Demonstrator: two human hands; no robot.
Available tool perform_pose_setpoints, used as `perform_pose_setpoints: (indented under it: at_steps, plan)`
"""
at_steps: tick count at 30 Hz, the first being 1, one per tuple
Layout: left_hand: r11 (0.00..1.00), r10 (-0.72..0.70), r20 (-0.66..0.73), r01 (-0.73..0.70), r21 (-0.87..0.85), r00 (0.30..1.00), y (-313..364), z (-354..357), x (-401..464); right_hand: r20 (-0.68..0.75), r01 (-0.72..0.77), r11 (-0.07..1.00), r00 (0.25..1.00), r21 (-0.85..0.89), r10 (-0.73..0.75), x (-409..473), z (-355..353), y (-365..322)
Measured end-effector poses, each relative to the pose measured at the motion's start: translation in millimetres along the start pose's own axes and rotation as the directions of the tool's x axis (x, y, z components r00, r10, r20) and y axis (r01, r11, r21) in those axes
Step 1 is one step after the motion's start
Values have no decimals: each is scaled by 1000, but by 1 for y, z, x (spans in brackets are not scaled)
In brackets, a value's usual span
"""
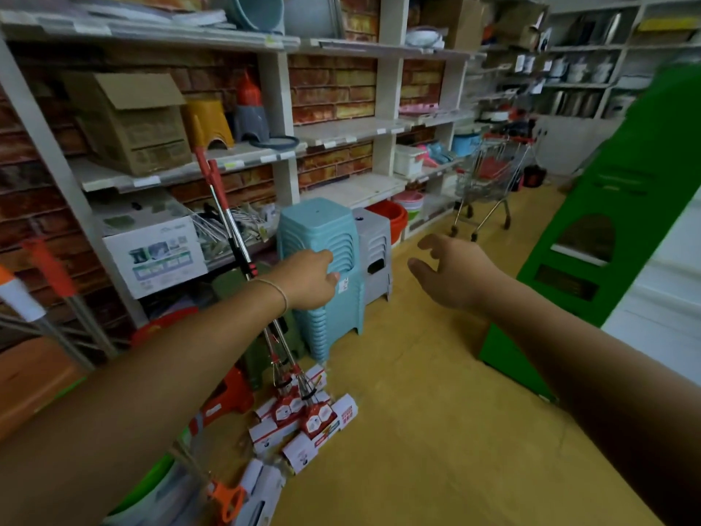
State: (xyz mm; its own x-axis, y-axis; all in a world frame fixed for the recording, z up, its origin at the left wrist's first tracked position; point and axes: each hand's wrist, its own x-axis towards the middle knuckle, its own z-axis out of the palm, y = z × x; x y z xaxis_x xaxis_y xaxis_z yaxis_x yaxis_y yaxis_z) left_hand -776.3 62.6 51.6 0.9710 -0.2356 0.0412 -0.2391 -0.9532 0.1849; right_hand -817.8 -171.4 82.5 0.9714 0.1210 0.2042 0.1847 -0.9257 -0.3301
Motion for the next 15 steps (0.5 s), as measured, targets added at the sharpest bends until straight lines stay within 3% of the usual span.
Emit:
perform_pose_setpoints:
  at_steps: [15]
  plan:
    - [981,-185,-35,183,-58,982,1,1,211,69,146,989,987,29,-148,249,3,99]
